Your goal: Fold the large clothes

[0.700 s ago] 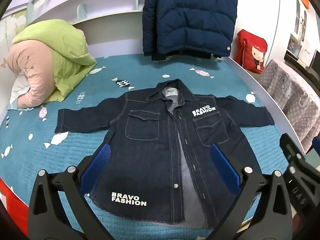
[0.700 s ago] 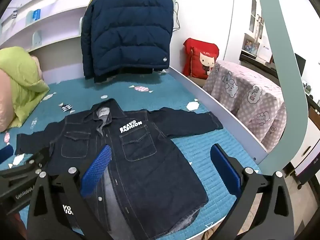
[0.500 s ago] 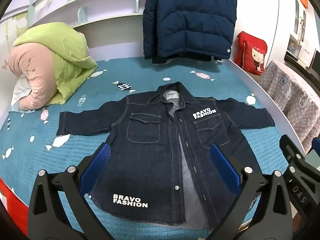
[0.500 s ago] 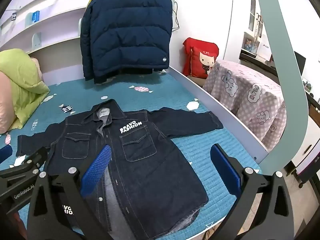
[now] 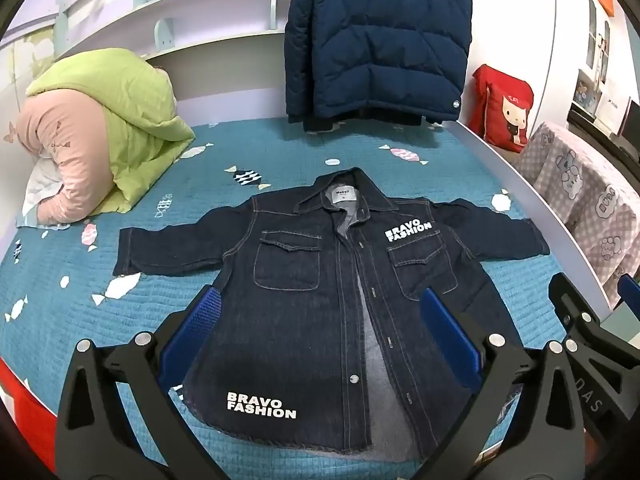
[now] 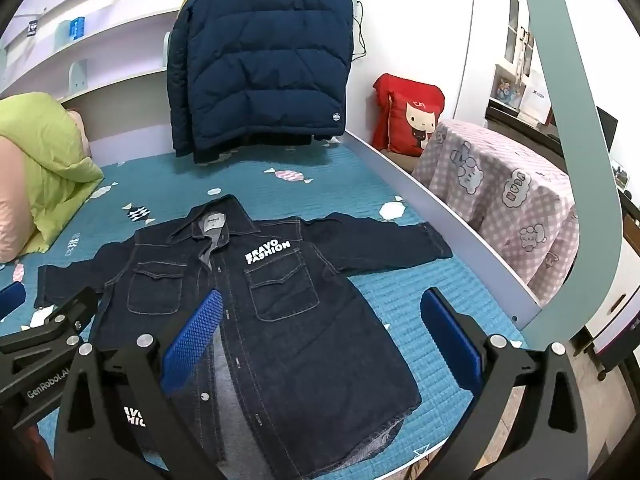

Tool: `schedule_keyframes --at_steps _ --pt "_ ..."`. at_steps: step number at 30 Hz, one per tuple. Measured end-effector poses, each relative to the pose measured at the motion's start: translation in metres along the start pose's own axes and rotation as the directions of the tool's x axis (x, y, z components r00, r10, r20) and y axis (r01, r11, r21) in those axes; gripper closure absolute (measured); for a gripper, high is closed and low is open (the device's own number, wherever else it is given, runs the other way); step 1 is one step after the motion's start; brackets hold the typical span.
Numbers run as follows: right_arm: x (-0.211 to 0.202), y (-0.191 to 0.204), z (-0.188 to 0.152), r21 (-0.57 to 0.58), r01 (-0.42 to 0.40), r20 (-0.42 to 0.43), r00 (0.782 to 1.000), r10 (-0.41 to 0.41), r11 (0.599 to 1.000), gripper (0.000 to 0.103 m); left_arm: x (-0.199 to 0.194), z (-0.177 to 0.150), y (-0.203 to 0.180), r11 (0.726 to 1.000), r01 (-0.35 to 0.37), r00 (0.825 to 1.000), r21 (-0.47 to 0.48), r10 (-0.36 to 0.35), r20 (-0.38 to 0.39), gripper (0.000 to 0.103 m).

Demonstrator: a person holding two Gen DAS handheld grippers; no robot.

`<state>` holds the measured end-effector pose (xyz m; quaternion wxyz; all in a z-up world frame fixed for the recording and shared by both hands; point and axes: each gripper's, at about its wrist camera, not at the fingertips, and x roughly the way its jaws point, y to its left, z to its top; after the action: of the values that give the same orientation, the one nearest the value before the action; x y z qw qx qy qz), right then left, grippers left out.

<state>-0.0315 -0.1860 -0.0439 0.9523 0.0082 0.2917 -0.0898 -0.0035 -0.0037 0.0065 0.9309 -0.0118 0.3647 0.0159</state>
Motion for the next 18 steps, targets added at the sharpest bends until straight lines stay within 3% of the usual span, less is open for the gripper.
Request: schedule_keyframes --at_steps 18 --pt "0.0032 0.005 -0.0023 -0.012 0.003 -0.003 1.0 -0.003 1.0 0.007 0.0036 -0.0009 0.0033 1.0 -0.01 1.0 -0.009 0.01 -0.004 0.004"
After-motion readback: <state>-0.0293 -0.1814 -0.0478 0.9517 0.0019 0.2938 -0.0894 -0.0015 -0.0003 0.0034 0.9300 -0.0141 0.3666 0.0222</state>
